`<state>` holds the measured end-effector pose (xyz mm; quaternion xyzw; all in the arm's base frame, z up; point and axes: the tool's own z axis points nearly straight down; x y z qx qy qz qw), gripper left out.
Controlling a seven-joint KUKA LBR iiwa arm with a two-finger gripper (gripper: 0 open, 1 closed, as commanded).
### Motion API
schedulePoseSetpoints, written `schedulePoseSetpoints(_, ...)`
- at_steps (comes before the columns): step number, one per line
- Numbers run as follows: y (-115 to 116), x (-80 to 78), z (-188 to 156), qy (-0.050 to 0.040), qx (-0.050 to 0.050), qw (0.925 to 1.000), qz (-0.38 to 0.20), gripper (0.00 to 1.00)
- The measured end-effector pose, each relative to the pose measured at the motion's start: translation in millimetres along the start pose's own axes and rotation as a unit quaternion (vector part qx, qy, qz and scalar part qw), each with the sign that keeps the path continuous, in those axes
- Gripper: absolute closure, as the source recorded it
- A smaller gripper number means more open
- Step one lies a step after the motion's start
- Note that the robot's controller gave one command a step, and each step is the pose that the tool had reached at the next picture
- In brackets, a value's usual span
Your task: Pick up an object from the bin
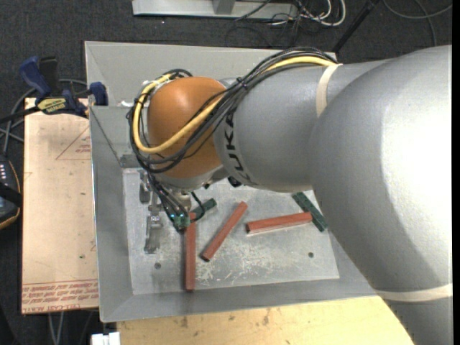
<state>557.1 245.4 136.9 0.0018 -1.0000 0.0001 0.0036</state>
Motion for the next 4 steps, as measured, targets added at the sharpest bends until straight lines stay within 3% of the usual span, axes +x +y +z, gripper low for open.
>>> schedulePoseSetpoints(1, -106, 51.1, -11, -0.0026, 0.002, 0.9780, -0.209, 0.00)
schedulePoseSetpoints(2, -151, -6.3, 67, -0.0082, 0.000, 0.9582, -0.286, 0.00)
schedulePoseSetpoints(3, -150, -4.2, 66, -0.0045, 0.000, 0.9577, -0.288, 1.00)
schedulePoseSetpoints(4, -161, -14.9, -78, -0.0081, 0.003, 0.8888, -0.458, 1.00)
